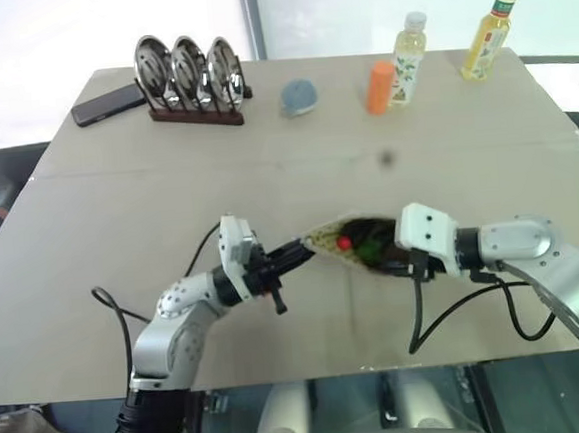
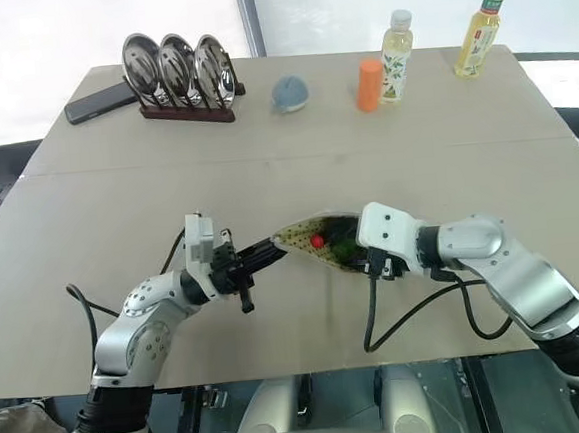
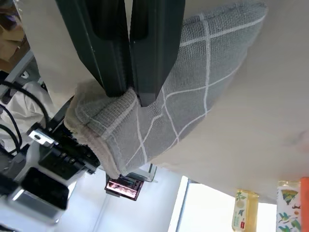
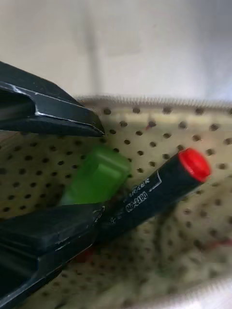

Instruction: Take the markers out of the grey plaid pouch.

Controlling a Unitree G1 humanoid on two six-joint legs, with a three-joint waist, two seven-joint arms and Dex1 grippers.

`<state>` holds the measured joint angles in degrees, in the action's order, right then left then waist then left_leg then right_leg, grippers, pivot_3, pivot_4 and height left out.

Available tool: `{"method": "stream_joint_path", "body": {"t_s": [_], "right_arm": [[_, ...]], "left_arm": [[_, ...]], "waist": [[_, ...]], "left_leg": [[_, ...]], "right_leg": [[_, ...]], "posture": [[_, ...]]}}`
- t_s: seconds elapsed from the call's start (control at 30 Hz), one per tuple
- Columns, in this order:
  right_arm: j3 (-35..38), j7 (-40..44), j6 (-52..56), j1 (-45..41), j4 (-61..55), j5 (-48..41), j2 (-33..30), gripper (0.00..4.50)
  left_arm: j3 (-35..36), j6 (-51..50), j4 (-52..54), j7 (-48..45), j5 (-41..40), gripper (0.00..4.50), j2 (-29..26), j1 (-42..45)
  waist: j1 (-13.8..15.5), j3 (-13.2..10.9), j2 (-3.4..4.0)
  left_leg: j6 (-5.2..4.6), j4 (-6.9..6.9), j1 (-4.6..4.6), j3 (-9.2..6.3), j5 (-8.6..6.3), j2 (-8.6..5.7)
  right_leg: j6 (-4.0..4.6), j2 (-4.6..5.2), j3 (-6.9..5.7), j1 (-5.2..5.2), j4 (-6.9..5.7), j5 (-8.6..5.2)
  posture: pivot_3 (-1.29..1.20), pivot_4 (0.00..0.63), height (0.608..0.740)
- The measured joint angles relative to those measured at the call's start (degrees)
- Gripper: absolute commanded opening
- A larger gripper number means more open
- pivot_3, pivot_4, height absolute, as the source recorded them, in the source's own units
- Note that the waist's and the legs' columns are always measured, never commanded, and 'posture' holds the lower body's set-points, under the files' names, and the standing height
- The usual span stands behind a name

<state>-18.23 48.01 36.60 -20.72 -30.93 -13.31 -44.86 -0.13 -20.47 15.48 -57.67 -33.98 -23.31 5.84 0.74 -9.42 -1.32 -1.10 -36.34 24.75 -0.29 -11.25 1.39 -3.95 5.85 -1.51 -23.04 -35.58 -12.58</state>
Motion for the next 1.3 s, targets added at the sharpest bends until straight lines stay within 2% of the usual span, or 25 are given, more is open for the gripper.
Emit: {"method": "stream_joint_path", "body": {"t_s": [0.27, 0.43, 0.53, 0.57, 0.67, 0.77, 0.87, 1.13, 1.2, 1.27, 1.3], "right_arm": [[-8.5, -5.2, -8.7, -3.4, 6.7, 15.0, 4.5, 2.17], [-10.7, -5.9, -14.1, -2.9, 8.9, 19.1, 7.9, 2.17], [-7.0, -4.1, -6.7, -1.1, 7.2, 13.9, 9.2, 2.17], [-3.8, -2.4, -2.2, -0.7, 6.0, 10.3, 8.6, 2.17], [0.8, -0.7, 2.7, -1.0, 2.8, 6.5, 6.8, 2.17], [1.9, 1.8, 5.2, -1.4, -0.9, 4.9, 1.7, 2.17], [3.8, 2.8, 8.3, -3.9, -2.6, 3.4, -0.1, 2.17], [8.0, 2.7, 15.1, -9.0, -7.1, -0.7, -1.9, 2.17], [13.4, 2.3, 22.3, -10.7, -10.4, -6.0, -0.8, 2.17], [15.7, 2.1, 25.4, -11.4, -11.8, -8.5, -0.4, 2.17], [18.9, 2.2, 29.3, -11.9, -13.7, -12.1, -0.5, 2.17]], "left_arm": [[-0.7, -0.1, 4.3, 1.1, -0.3, 0.00, -0.3, -7.3], [0.7, -4.2, 9.5, 4.6, -4.2, 0.00, -2.0, -7.3], [1.5, -5.9, 10.1, 6.2, -5.9, 0.00, -2.2, -6.6], [2.1, -6.2, 6.8, 6.2, -6.5, 0.00, -2.0, -3.5], [4.0, -7.2, -2.2, 5.7, -7.7, 0.00, -1.5, 2.6], [7.1, -12.6, -11.2, 2.4, -13.1, 0.00, -2.5, 6.4], [7.9, -18.7, -15.2, -1.3, -16.7, 0.00, -4.5, 7.7], [8.0, -32.9, -13.1, -6.3, -26.9, 0.00, -5.9, 7.9], [7.7, -34.2, -11.4, -7.4, -27.5, 0.00, -6.0, 7.9], [7.3, -34.2, -11.4, -7.7, -27.4, 0.00, -6.0, 7.8], [5.6, -32.0, -11.4, -9.3, -24.7, 0.00, -6.7, 7.4]], "waist": [[0.0, 0.0, 0.01], [0.1, 0.0, -0.01], [0.2, 0.0, 0.00], [0.6, 0.0, 0.04], [0.4, 0.0, 0.02], [-0.2, 0.0, -0.02], [-0.6, 0.0, -0.03], [-0.4, -0.1, -0.06], [-0.3, -0.1, -0.06], [-0.1, -0.1, -0.06], [-0.1, -0.1, -0.06]], "left_leg": [[0.01, -0.01, 0.00, -0.04, 0.00, 0.02], [0.01, -0.01, -0.01, -0.02, 0.00, -0.01], [0.01, -0.03, -0.01, -0.08, 0.01, -0.01], [0.00, -0.11, -0.02, -0.16, 0.01, -0.02], [0.00, -0.21, -0.08, -0.20, 0.01, 0.00], [0.01, -0.21, -0.07, -0.18, 0.01, 0.01], [0.01, -0.09, -0.02, -0.15, 0.00, 0.01], [0.01, -0.03, 0.01, -0.14, 0.00, -0.01], [0.01, -0.05, -0.02, -0.15, 0.00, 0.00], [0.01, -0.05, -0.02, -0.15, 0.00, 0.00], [0.01, -0.05, -0.02, -0.14, 0.00, 0.00]], "right_leg": [[0.00, -0.05, -0.02, -0.06, -0.02, -0.01], [0.00, -0.02, 0.01, -0.02, -0.01, 0.00], [0.00, -0.03, -0.02, 0.04, -0.05, 0.00], [0.00, -0.03, -0.08, 0.06, -0.11, 0.01], [-0.14, -0.08, -0.12, 0.10, -0.13, -0.08], [-0.21, -0.08, -0.10, 0.07, -0.12, -0.13], [-0.03, -0.08, -0.07, 0.03, -0.11, 0.00], [-0.03, -0.03, -0.07, 0.02, -0.07, 0.00], [-0.01, -0.03, -0.07, 0.02, -0.09, 0.00], [-0.01, -0.03, -0.07, 0.02, -0.09, 0.00], [0.00, -0.03, -0.07, 0.01, -0.09, 0.00]], "posture": [[0.00, 0.150, 0.740], [0.00, 0.150, 0.740], [0.00, 0.150, 0.740], [0.00, 0.150, 0.740], [0.00, 0.150, 0.740], [0.00, 0.150, 0.740], [0.00, 0.150, 0.740], [0.00, 0.150, 0.740], [0.00, 0.150, 0.740], [0.00, 0.150, 0.740], [0.00, 0.150, 0.740]]}}
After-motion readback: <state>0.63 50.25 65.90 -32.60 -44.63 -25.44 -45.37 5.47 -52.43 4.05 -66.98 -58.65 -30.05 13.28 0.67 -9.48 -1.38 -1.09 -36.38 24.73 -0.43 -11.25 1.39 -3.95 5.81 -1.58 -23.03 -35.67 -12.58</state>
